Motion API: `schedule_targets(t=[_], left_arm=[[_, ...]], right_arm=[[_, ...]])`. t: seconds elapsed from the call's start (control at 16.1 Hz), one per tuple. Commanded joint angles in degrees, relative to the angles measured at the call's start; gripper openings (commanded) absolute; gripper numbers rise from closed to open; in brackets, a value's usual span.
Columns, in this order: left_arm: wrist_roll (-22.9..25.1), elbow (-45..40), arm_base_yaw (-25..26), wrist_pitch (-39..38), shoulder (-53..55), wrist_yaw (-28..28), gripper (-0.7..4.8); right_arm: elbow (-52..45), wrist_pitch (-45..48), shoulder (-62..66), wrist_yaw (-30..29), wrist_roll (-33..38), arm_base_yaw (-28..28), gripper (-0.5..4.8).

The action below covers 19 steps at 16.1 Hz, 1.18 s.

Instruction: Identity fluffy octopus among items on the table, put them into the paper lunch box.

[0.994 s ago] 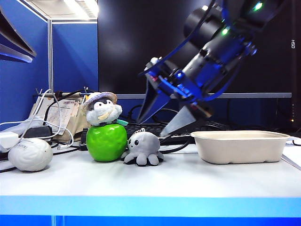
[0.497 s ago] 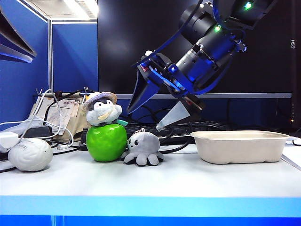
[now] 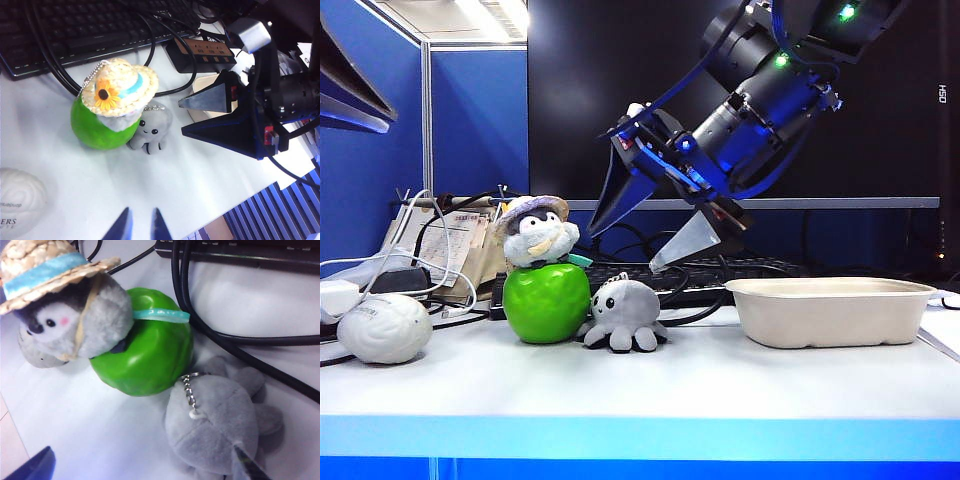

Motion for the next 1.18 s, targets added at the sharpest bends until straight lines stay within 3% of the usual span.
schedule_targets(t=[0.06,0.37,0.62,1.18], left_arm=[[0.15,0.35,0.04,0.72,-0.07,0.42,0.62],[0.15,0.35,0.04,0.74,-0.07,0.39,0.62],[0.15,0.35,0.04,0.74,-0.07,0.39,0.62],[0.13,0.35,0.04,1.64,-0.09,0.37,0.62]], right_arm=[[0.15,0.63,-0.15,-0.04,0.37,0.11,4.63],[0.15,1.4,-0.13,0.42,0.31,0.11,4.79],[0.15,1.46,0.13,5.4,-0.07,0.09,4.79],[0.15,1.9,5.22,5.51,-0.92,0.26,4.79]])
